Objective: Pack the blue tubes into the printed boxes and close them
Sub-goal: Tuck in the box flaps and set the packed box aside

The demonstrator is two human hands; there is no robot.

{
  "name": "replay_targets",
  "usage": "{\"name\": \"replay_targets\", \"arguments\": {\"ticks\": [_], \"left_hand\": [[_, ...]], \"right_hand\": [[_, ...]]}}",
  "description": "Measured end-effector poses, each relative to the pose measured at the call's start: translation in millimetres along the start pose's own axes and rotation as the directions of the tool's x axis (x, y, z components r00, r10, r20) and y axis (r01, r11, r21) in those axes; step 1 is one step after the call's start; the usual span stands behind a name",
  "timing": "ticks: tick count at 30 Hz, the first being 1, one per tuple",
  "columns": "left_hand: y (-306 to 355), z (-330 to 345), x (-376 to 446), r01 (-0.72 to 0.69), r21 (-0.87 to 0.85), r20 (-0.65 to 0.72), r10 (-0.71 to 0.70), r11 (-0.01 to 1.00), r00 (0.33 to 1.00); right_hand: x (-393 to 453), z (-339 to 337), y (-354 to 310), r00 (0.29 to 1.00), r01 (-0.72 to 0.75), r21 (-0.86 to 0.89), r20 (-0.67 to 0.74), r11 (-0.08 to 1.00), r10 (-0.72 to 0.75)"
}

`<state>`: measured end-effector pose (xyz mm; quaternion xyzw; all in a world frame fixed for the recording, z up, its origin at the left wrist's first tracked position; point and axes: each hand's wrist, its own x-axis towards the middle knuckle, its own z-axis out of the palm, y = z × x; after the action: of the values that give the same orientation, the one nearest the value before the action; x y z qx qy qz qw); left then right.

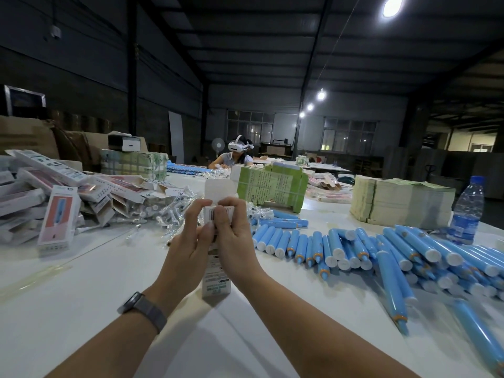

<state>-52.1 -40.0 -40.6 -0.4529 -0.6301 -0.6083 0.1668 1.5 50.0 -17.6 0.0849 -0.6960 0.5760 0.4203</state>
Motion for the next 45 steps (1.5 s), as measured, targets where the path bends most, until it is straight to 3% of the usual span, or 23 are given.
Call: {"name": "replay_targets", "arguments": {"ticks": [4,10,16,29,34,45], "left_hand": [[0,3,0,0.010,-0.051,-0.008,-0.010,0.999,1.000],[-4,0,2,0.092,-0.214,-0.010,-0.096,0.972,0.995],[-6,-1,3,0.075,-0.225,-0.012,-0.079,0.971,0.997],[1,-2,1,0.041,-0.125,0.054,-0.035,0.991,0.998],[0,1,0,0.032,-0.095,0.064,-0.026,0.995,0.998],[1,1,2,0.039,-0.109,0.061,-0.032,0.993,0.998]], "right_hand": [[-2,3,-3,1.000,-0.021,-0.009,-0.013,1.000,0.021],[13,6,-13,0.998,0.046,-0.190,-0.042,0.981,-0.055],[13,4,-20,0.997,0.017,-0.064,-0.073,0.998,-0.022],[13,-14,-23,0.997,-0.067,0.029,0.025,0.997,0.066],[23,-16,-21,0.977,-0.213,0.173,0.007,0.962,0.215],[23,-5,-25,0.962,-0.250,0.215,-0.055,0.944,0.268]]}}
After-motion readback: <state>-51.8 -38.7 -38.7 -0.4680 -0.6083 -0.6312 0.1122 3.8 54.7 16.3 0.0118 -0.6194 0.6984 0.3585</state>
